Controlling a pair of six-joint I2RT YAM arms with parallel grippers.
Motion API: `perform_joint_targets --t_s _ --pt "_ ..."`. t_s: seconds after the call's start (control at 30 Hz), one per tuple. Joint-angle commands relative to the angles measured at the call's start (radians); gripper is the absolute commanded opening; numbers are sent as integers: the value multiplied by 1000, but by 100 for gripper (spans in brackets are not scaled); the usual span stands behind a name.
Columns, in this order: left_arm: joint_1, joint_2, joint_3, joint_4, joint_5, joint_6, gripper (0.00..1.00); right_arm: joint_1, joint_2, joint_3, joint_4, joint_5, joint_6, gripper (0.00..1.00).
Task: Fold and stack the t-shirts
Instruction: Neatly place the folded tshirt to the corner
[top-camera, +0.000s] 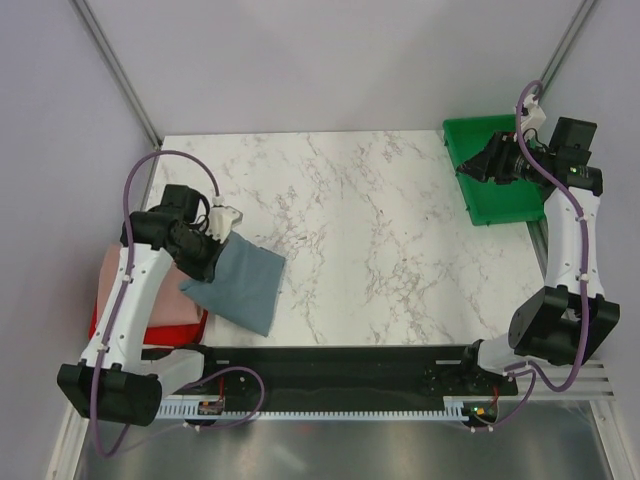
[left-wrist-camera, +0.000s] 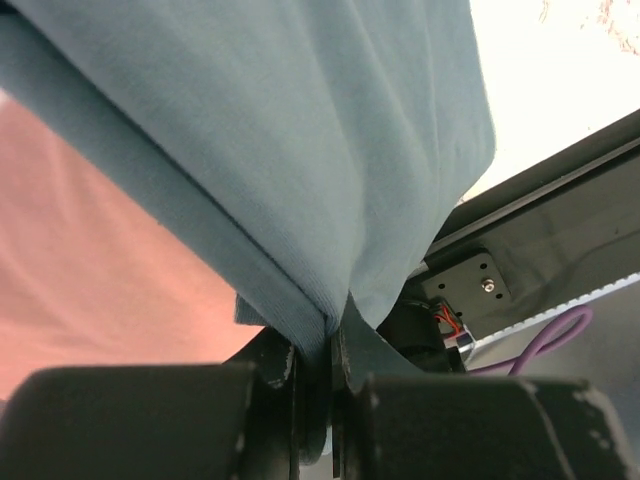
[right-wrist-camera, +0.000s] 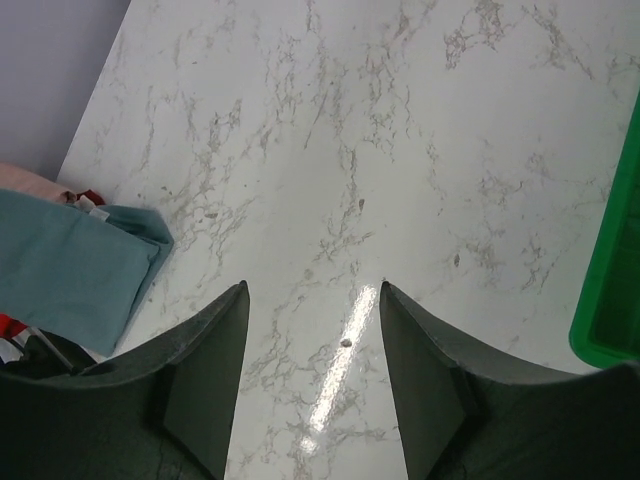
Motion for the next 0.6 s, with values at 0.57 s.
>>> perform_joint_targets --t_s 0.57 --pt "67 -199 133 -201 -279 192 2 -6 80 -1 5 -85 33 62"
